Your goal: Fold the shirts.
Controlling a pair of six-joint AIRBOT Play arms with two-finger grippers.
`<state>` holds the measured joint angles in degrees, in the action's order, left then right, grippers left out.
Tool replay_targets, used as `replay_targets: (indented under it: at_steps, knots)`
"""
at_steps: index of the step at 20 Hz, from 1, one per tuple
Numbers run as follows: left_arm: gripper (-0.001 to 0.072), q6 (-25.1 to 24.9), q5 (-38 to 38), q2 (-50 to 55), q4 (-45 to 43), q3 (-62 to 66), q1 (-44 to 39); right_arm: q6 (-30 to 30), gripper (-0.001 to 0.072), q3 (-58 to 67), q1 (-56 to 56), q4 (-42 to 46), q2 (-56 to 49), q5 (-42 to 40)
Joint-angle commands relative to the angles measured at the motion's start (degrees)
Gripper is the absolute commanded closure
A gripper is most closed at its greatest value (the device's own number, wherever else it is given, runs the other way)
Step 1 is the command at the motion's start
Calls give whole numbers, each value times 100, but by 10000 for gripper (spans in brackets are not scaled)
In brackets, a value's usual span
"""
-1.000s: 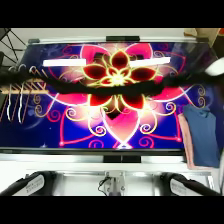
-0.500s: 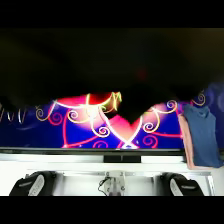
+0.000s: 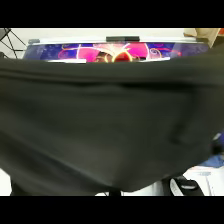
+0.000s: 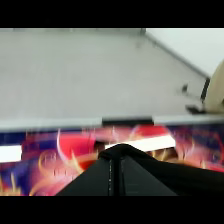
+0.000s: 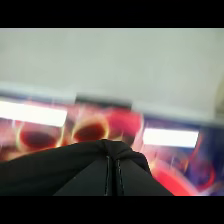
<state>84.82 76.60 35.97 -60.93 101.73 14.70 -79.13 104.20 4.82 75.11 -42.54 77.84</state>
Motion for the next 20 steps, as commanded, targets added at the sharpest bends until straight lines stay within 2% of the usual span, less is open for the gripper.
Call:
replay_targets:
  at_steps: [1,3,5,7,11,14,17,19,20]
  knots:
    - [673,31,297,188,-103,-1585,-2,-339,655,-697,-4,15,-758,1440]
    - [673,-238,208,514,-103,-2702,-9,-306,655,-1784,-4,-354,-1167,837]
    - [674,-293,-304,1069,-59,-3628,-9,-271,656,-2782,-4,-527,-1679,-420]
    - [674,-291,-1023,1851,13,-4026,-17,-273,656,-3134,-7,-632,-2439,-1676]
    - [674,-332,-2509,3595,680,-3659,-302,-269,656,-3130,-120,-1574,-3842,-3821]
    - [673,-334,-3185,4684,1001,-3038,-660,15,655,-3130,-442,-1646,-4476,-4959]
    - [673,-334,-3147,5307,997,-2481,-807,273,655,-3130,-535,-1617,-4736,-5134]
    - [673,-474,-2667,5372,975,-2264,-706,286,655,-3128,-420,-1611,-4647,-4629]
    - [673,-699,-2162,5364,970,-2111,-584,299,655,-3128,-326,-1600,-4533,-4181]
